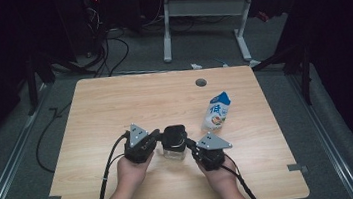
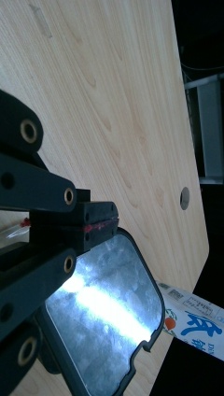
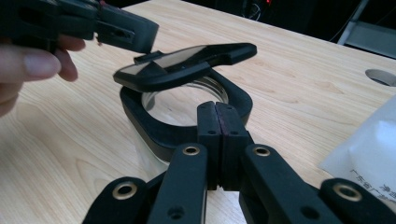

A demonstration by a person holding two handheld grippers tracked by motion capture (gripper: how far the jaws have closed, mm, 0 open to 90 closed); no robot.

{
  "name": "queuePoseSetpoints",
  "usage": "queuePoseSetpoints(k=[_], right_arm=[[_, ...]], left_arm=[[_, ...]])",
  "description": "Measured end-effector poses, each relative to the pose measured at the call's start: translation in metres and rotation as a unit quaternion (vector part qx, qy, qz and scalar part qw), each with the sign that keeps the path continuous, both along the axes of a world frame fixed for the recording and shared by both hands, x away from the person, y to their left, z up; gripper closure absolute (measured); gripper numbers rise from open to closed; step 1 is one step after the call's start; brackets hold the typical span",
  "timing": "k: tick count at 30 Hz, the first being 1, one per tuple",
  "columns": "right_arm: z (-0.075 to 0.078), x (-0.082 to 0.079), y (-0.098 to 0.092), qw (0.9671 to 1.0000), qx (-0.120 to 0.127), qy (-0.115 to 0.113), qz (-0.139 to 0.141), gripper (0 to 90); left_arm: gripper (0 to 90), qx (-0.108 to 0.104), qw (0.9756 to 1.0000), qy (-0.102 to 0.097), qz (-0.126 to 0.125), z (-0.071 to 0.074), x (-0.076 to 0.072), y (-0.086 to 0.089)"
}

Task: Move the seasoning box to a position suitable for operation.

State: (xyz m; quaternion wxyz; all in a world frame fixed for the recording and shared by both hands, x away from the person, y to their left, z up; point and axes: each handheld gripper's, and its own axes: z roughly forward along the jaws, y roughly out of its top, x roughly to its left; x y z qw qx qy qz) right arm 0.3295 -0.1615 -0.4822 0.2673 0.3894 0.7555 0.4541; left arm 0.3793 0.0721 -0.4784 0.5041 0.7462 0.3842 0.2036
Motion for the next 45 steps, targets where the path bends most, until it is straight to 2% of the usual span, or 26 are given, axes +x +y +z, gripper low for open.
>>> queuePoseSetpoints(k=[10,14,17,20,21,25,29,35,45], right_arm=[[0.013,-0.002,0.009,0.9998,0.002,-0.013,0.016,90.0],[0.019,-0.003,0.015,0.9996,0.004,-0.021,0.019,90.0],[0.021,-0.003,0.016,0.9995,0.003,-0.022,0.021,90.0],[0.022,-0.003,0.017,0.9995,0.002,-0.024,0.022,90.0],[0.022,-0.003,0.017,0.9995,0.002,-0.024,0.022,90.0],[0.022,-0.003,0.017,0.9994,0.005,-0.027,0.024,90.0],[0.024,-0.003,0.019,0.9992,0.009,-0.029,0.025,90.0],[0.026,-0.003,0.021,0.9990,0.007,-0.032,0.029,90.0],[0.025,-0.003,0.022,0.9990,0.008,-0.030,0.031,90.0]], left_arm=[[90.0,0.002,1.0000,0.002,0.000,-0.001,0.000,0.001],[90.0,0.006,1.0000,0.008,0.001,0.000,-0.001,0.004],[88.1,-0.005,1.0000,0.007,0.005,-0.001,-0.008,0.012],[88.4,-0.004,0.9999,0.007,0.006,-0.006,-0.020,0.023],[89.5,-0.004,0.9999,0.007,0.006,-0.006,-0.020,0.023],[89.9,-0.006,0.9998,0.021,-0.005,-0.013,-0.031,0.027],[90.0,-0.004,0.9996,0.022,-0.018,-0.016,-0.041,0.020],[90.0,-0.011,0.9988,0.013,-0.046,-0.008,-0.053,0.001],[90.0,-0.012,0.9982,0.009,-0.058,-0.002,-0.051,-0.019]])
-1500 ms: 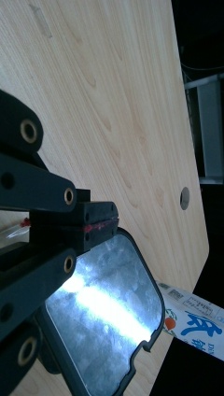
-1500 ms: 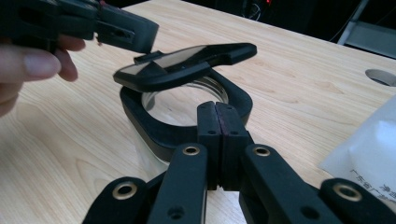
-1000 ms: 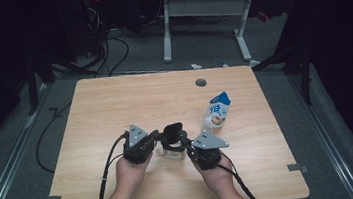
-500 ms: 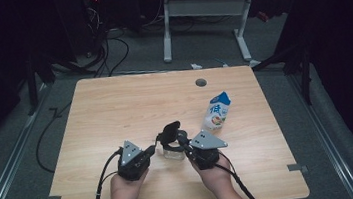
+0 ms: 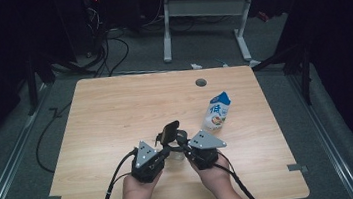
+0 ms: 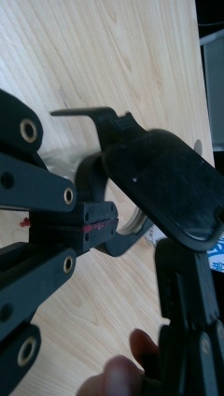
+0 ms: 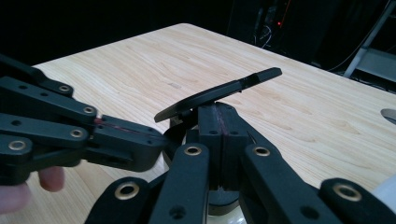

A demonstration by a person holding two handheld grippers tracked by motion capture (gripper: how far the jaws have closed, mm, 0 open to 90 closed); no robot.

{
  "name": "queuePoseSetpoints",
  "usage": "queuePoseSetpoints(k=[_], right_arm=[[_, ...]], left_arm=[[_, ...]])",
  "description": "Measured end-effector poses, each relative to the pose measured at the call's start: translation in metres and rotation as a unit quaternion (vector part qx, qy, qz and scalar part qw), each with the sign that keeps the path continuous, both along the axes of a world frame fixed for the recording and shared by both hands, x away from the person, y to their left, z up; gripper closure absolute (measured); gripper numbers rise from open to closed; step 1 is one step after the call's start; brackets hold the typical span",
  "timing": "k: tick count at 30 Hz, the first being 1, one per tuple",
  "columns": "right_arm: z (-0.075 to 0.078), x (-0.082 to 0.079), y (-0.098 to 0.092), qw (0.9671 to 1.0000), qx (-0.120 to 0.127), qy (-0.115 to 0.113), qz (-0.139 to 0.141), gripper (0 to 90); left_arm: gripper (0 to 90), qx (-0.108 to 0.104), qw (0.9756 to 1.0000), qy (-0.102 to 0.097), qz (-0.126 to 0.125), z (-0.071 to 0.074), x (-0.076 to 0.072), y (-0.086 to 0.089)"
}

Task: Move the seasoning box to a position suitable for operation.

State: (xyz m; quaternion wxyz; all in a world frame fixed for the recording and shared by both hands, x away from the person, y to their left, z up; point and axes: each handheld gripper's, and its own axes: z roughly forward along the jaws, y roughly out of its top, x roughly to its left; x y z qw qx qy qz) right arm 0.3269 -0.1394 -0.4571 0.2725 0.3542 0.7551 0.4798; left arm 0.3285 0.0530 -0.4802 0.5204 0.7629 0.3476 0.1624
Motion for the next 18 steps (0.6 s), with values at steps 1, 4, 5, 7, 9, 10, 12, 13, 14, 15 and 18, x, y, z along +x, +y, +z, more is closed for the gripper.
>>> queuePoseSetpoints(k=[1,4,5,7,9,10,12,13,14,15,18], right_arm=[[0.000,0.000,0.000,1.0000,0.000,0.001,0.000,90.0],[-0.001,0.000,0.001,1.0000,-0.001,0.002,0.001,90.0],[-0.001,0.000,0.001,1.0000,-0.001,0.002,0.001,90.0],[-0.002,0.001,-0.001,1.0000,0.000,0.004,0.000,90.0],[-0.006,0.003,-0.006,0.9999,0.000,0.008,-0.007,90.0],[-0.008,0.004,-0.008,0.9998,0.002,0.016,-0.012,90.0],[-0.013,0.005,-0.011,0.9997,-0.001,0.020,-0.015,90.0],[-0.015,0.006,-0.011,0.9996,-0.001,0.024,-0.014,90.0],[-0.016,0.006,-0.011,0.9996,-0.002,0.026,-0.014,90.0],[-0.017,0.007,-0.011,0.9995,-0.004,0.028,-0.015,90.0],[-0.018,0.009,-0.011,0.9994,-0.004,0.029,-0.016,90.0]], left_arm=[[89.9,0.001,1.0000,-0.002,0.000,0.001,0.001,-0.003],[89.9,0.003,1.0000,-0.001,0.005,0.001,0.004,-0.008],[89.9,0.004,1.0000,-0.003,0.007,0.001,0.005,-0.009],[89.9,0.000,0.9999,-0.004,0.011,0.001,0.006,-0.009],[90.0,-0.001,0.9999,-0.004,0.012,0.001,0.006,-0.009],[89.9,-0.002,0.9999,-0.005,0.012,0.001,0.006,-0.009],[89.9,-0.004,0.9999,-0.005,0.014,0.002,0.006,-0.009],[90.0,-0.004,0.9999,-0.005,0.014,0.002,0.006,-0.009],[90.0,-0.006,0.9998,-0.007,0.019,0.003,0.007,-0.009],[89.9,-0.008,0.9998,-0.006,0.018,0.003,0.007,-0.009],[89.9,-0.007,0.9997,-0.009,0.021,0.004,0.007,-0.008]])
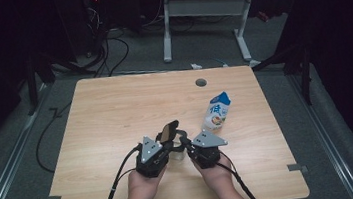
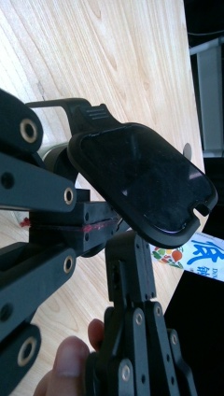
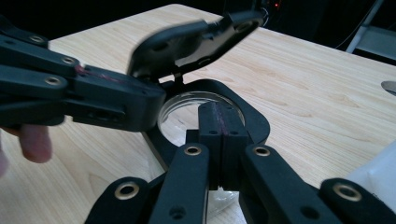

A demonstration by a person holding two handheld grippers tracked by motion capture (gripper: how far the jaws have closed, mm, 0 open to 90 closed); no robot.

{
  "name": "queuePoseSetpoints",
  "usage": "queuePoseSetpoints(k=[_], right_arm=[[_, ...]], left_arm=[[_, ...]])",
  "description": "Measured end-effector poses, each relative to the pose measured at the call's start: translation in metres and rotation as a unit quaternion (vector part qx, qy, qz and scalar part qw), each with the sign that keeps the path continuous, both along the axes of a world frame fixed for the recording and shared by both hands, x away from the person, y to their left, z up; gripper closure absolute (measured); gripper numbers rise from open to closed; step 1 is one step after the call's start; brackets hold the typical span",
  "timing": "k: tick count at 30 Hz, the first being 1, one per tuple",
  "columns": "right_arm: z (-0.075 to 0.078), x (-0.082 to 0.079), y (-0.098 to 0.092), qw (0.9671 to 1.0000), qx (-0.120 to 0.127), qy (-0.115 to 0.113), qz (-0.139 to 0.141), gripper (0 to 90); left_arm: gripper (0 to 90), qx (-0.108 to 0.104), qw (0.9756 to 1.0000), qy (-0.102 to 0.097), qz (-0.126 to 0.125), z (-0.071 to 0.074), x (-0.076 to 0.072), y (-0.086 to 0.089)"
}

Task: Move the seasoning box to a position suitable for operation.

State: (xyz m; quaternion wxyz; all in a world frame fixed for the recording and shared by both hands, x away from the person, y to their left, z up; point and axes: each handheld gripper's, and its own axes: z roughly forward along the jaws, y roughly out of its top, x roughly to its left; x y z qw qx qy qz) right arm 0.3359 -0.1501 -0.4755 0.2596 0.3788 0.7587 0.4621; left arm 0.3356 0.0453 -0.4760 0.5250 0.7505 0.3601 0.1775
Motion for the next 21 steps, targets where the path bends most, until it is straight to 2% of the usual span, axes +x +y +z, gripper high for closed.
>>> queuePoseSetpoints(k=[8,21], right_arm=[[-0.004,0.008,0.001,0.9999,-0.003,0.011,-0.002,90.0],[-0.008,0.007,0.000,0.9999,0.010,0.006,-0.001,90.0]], left_arm=[[89.9,-0.012,0.9999,-0.004,0.010,0.003,0.002,0.006],[89.9,-0.027,0.9987,-0.013,0.041,0.009,0.010,0.020]])
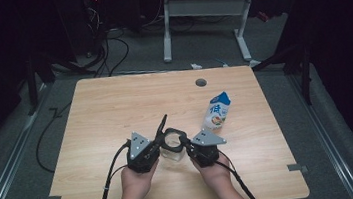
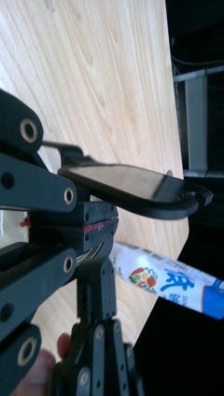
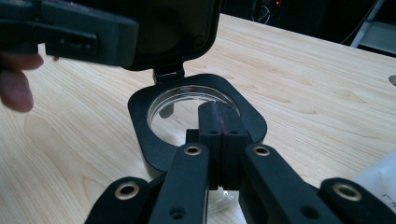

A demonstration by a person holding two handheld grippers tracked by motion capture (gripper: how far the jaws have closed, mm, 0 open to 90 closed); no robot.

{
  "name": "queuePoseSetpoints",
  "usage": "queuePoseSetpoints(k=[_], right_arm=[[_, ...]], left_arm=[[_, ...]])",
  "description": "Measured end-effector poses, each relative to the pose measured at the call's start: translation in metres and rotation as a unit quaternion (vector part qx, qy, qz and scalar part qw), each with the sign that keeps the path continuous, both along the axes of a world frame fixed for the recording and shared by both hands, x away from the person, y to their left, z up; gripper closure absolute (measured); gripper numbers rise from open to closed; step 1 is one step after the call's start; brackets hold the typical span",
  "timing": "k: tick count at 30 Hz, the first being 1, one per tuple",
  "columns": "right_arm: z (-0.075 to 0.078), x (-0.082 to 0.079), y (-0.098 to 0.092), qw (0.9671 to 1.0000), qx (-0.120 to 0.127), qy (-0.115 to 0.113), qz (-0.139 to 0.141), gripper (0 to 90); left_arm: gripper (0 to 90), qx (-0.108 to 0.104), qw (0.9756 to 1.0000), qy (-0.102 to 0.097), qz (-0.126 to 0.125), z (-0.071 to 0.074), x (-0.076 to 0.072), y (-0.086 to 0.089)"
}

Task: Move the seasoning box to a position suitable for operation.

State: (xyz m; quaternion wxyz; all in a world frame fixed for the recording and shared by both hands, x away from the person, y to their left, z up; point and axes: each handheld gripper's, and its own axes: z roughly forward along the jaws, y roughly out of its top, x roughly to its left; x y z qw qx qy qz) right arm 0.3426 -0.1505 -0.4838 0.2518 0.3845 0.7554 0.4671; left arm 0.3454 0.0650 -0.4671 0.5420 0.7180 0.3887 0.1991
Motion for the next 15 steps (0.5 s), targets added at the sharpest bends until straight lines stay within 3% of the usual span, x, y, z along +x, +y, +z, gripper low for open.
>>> queuePoseSetpoints(k=[15], right_arm=[[-0.0023,-0.0023,0.0003,1.0000,0.003,-0.004,0.006,90.0]], left_arm=[[89.9,0.005,0.9997,0.000,0.024,-0.0006,0.0107,0.0080]])
